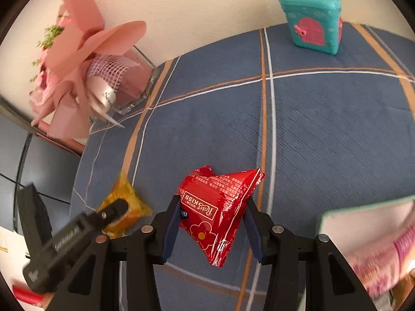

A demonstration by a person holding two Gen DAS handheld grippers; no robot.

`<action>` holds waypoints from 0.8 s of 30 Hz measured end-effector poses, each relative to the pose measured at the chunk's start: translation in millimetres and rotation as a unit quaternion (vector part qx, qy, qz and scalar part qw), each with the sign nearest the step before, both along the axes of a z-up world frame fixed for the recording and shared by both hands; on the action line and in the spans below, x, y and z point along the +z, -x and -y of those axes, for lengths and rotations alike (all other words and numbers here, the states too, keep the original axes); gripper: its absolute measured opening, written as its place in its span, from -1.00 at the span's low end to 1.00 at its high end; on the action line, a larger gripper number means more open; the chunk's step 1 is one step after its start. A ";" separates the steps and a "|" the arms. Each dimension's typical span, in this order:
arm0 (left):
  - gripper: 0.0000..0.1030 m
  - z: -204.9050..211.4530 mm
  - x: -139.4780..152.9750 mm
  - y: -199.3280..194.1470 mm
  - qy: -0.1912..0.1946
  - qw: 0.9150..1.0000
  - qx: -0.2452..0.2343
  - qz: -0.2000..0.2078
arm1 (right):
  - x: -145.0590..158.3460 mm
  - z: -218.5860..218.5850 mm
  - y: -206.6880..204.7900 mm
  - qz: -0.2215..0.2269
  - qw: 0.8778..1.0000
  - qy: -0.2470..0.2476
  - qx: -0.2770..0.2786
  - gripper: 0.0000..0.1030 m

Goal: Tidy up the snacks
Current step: 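Grasp the orange cake pack with the left gripper while the right grasps the red candy pack, then carry both held packs over the white tray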

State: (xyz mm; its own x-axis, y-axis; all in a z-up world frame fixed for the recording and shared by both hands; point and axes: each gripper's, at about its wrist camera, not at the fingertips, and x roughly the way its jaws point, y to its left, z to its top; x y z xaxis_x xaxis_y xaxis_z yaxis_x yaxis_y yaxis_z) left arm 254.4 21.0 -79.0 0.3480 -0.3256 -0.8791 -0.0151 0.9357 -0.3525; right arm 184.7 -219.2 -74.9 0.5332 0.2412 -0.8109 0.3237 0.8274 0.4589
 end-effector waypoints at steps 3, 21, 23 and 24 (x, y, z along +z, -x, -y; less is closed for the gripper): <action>0.47 -0.2 0.8 2.2 -0.004 1.000 0.001 -0.006 | 3.7 -4.2 10.9 0.001 1.000 0.004 0.001 -0.04; 0.46 -0.8 53.3 34.1 -0.035 0.999 -0.026 -0.003 | 51.3 -16.5 81.5 0.033 0.999 -0.003 -0.024 -0.04; 0.46 0.4 65.0 41.2 -0.033 0.999 -0.029 0.004 | 58.6 -16.9 91.8 0.037 0.999 -0.002 -0.027 -0.04; 0.46 1.0 70.6 46.7 -0.031 0.999 -0.031 0.008 | 61.4 -17.2 96.0 0.038 0.999 -0.003 -0.029 -0.04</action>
